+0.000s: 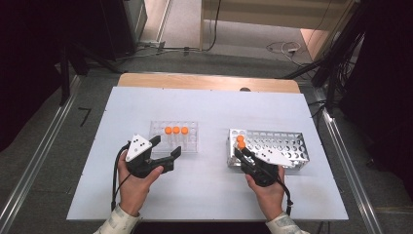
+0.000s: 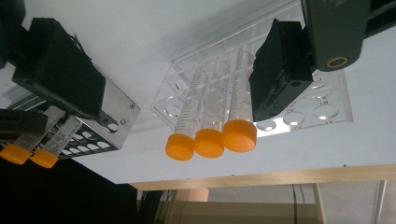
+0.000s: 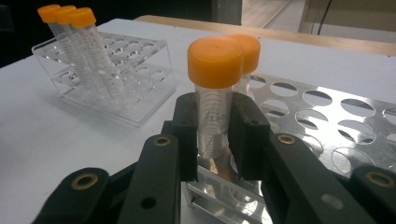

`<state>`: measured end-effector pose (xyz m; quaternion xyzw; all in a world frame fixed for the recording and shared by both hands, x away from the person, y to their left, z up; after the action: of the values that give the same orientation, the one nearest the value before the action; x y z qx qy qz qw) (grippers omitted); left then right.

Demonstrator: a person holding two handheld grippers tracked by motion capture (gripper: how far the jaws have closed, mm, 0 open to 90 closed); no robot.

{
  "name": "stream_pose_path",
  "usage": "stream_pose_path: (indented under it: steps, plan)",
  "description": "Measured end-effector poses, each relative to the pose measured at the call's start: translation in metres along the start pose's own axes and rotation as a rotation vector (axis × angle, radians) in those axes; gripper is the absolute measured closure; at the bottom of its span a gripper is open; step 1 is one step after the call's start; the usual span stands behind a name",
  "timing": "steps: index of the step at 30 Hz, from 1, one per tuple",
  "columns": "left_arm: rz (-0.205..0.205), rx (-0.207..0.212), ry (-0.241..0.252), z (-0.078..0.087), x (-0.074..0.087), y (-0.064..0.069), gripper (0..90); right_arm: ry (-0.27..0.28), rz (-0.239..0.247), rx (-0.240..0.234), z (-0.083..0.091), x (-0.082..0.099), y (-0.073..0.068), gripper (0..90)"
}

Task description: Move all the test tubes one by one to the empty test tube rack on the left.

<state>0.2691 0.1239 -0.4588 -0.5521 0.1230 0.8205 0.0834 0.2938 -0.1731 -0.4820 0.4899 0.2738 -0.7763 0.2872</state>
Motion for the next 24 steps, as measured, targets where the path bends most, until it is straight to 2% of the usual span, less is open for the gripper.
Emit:
stream_pose_path:
  steps: [14,24]
  plan:
    - [-0.009,-0.004,-0.016,-0.002,0.002,0.001,15.5,0.054,0.04,0.001,0.015,-0.02,-0.007,71.4]
    - [-0.007,-0.004,-0.012,-0.001,0.001,0.001,15.5,0.087,0.046,-0.012,0.031,-0.034,-0.013,71.7]
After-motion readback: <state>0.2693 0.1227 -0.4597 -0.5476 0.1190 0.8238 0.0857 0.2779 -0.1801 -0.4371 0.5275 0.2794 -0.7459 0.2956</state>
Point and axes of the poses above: each handheld gripper's, and its own axes: z roughly backward along the jaws, x roughly out of its underside, y roughly to its right, the point moved 4 cm from there along -z, roughly forward along the jaws, and after that the axes turned 12 degrees about -x, right-handed, at the moved point
